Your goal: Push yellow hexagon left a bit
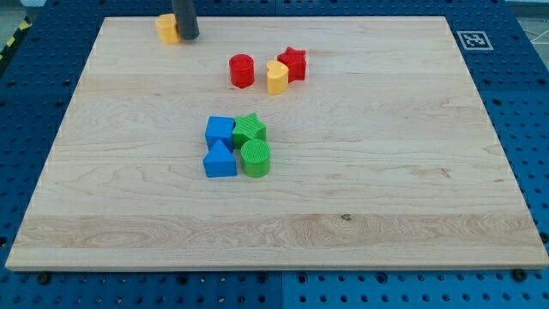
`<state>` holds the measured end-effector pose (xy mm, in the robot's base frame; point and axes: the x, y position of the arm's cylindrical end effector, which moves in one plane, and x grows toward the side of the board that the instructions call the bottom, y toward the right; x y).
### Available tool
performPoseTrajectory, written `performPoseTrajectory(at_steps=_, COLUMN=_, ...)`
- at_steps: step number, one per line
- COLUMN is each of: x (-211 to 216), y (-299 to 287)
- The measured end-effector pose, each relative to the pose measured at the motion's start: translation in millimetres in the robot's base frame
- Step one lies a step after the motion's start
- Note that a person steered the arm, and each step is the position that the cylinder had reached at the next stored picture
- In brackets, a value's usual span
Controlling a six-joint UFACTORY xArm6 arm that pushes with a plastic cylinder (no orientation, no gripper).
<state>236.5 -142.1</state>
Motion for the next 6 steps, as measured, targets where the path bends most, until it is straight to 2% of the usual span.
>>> performPoseTrajectory(at_steps=1, x=0.0, y=61.1)
performPoseTrajectory(at_steps=2, x=0.0, y=77.6)
performPoseTrajectory(at_steps=6, x=0.0, y=-21.2)
